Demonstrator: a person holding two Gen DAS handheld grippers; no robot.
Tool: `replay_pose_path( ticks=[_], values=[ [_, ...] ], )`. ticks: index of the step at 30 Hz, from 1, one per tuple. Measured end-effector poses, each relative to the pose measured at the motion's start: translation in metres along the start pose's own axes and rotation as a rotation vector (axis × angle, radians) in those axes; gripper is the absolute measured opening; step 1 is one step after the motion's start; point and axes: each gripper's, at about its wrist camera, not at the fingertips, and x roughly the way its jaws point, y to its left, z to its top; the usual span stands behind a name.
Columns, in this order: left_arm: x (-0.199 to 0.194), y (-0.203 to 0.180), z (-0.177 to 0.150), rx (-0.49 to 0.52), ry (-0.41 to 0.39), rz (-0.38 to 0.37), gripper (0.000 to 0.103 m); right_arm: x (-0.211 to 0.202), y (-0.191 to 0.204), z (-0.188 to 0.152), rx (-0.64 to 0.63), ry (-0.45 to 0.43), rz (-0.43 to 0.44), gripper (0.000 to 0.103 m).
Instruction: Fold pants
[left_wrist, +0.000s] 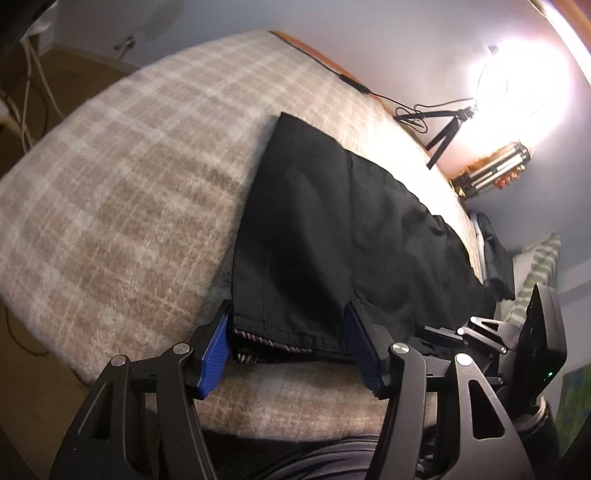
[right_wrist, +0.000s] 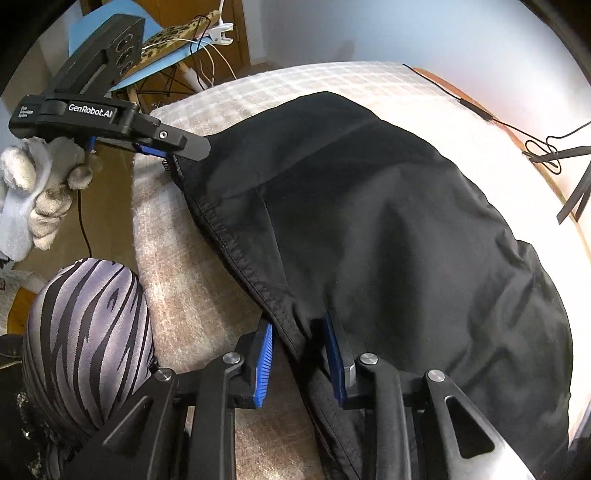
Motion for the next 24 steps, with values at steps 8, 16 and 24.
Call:
replay_pose_path(
  ticks=[8, 16, 24],
  values=[
    [0.003, -0.003, 0.003, -0.036, -0.012, -0.038, 0.022, -0.001, 0.0, 0.0, 0.015, 0.003, 0.005, 0.025],
    [0.004, -0.001, 0.004, -0.009, -0.021, -0.025, 0.021, -0.001, -0.003, -0.002, 0.028, 0.003, 0.014, 0.025],
    [0.006, -0.011, 0.004, 0.024, -0.08, -0.008, 0.007, -0.003, -0.01, 0.001, 0.065, 0.03, 0.064, 0.033]
  ],
)
